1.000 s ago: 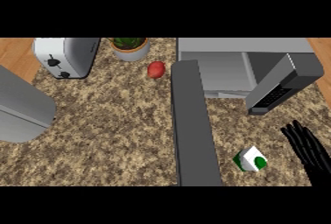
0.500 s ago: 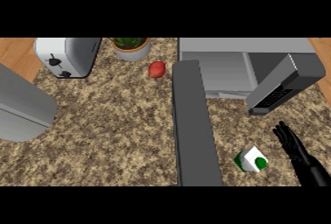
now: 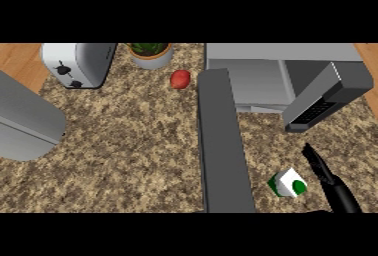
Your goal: Pick up the milk, place it into the microwave and close the microwave
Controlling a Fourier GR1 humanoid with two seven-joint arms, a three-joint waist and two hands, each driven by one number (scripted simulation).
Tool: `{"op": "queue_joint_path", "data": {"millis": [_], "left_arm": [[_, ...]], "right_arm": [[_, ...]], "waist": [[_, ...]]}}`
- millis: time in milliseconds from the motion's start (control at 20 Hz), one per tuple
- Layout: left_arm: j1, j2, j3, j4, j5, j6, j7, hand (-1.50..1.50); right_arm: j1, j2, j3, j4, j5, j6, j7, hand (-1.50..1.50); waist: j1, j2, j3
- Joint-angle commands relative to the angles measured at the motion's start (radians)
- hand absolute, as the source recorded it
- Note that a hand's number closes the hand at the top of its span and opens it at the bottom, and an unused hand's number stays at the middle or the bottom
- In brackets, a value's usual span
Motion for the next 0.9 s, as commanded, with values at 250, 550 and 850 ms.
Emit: {"op": "queue_joint_path", "data": {"millis": [250, 550, 850], "left_arm": [[0.047, -0.012, 0.057, -0.065, 0.116, -0.064, -0.017, -1.5], [0.056, -0.036, 0.044, -0.081, 0.107, -0.065, -0.007, -1.5], [0.079, -0.017, 0.047, -0.089, 0.148, -0.084, 0.012, -1.5]], "right_arm": [[-0.128, -0.028, -0.004, 0.394, 0.083, -0.082, -0.291, -1.5], [-0.249, -0.015, -0.01, 0.586, 0.08, -0.077, -0.341, -1.5], [-0.318, -0.006, -0.019, 0.684, 0.051, -0.029, -0.358, 1.5]], "waist": [[0.0, 0.001, 0.0], [0.002, 0.003, 0.001], [0.004, 0.004, 0.002]]}}
